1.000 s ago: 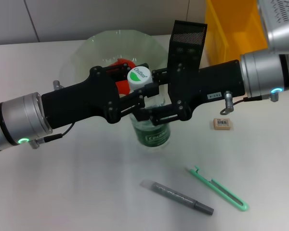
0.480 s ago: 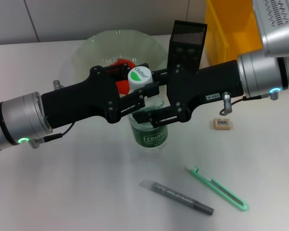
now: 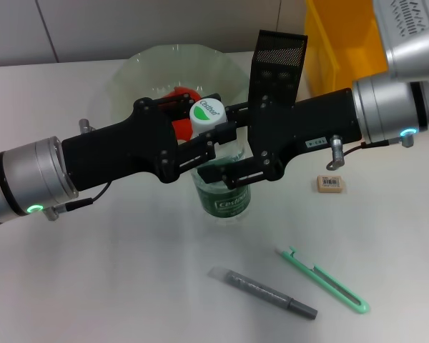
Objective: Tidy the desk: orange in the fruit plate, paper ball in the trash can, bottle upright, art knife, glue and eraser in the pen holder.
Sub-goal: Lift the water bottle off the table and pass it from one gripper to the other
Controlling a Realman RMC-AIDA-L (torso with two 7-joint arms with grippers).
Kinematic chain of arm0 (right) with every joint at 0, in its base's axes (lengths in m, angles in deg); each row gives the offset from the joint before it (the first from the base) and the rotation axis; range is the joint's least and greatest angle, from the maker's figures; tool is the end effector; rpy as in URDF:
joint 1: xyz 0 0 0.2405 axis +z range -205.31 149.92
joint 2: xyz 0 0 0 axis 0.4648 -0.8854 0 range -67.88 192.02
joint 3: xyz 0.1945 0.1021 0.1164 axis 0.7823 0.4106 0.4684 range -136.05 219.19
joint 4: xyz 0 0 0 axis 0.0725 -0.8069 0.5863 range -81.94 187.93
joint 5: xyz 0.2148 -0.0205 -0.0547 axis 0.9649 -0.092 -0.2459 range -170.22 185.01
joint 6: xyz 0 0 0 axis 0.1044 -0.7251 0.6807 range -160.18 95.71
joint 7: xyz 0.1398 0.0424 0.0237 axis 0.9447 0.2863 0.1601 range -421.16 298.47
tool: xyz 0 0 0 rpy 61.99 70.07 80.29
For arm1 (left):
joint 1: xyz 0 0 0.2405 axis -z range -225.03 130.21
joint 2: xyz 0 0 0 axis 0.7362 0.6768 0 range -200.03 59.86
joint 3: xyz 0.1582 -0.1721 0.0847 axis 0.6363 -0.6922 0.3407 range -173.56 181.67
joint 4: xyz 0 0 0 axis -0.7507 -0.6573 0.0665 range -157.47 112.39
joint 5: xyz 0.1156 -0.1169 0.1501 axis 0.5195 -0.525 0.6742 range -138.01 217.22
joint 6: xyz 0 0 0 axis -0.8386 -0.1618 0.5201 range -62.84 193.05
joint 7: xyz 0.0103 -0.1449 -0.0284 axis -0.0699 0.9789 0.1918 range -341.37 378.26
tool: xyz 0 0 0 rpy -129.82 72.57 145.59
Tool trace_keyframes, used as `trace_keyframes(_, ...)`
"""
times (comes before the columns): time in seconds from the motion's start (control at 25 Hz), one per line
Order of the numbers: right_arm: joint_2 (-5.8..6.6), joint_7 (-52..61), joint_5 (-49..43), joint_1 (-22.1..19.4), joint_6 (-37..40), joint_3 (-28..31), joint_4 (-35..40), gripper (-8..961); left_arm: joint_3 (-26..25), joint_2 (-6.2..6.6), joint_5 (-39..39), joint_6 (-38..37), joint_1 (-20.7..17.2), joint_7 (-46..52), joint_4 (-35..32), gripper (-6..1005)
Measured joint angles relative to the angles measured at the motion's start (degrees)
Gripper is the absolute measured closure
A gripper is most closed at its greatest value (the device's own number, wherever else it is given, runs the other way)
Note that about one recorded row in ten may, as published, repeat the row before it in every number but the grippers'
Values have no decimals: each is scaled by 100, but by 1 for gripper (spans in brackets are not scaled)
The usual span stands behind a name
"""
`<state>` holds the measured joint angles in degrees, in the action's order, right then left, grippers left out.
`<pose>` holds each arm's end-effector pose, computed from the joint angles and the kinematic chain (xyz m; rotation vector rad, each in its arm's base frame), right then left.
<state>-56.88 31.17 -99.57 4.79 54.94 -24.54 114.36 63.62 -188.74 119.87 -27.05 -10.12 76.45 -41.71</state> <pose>0.1502 0.3598 -0.0004 -2.9628 0.1585 0.5127 -0.1871 0.3380 -0.0412 -2.6835 -0.2427 -1.2442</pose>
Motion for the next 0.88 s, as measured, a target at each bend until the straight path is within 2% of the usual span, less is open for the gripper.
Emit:
trace_keyframes(0.2, 3, 102, -44, 8, -2, 8, 87, 268, -2, 0, -7, -13, -13, 0, -1, 560)
trace_keyframes(0.4, 3, 152, -97, 46, -3, 19, 119, 178, -4, 1, -17, -17, -28, 0, -1, 560)
trace_keyframes(0.88, 3, 375, -158, 39, 28, -18, 326, 178, 0, -1, -16, -28, -31, 0, 1, 559)
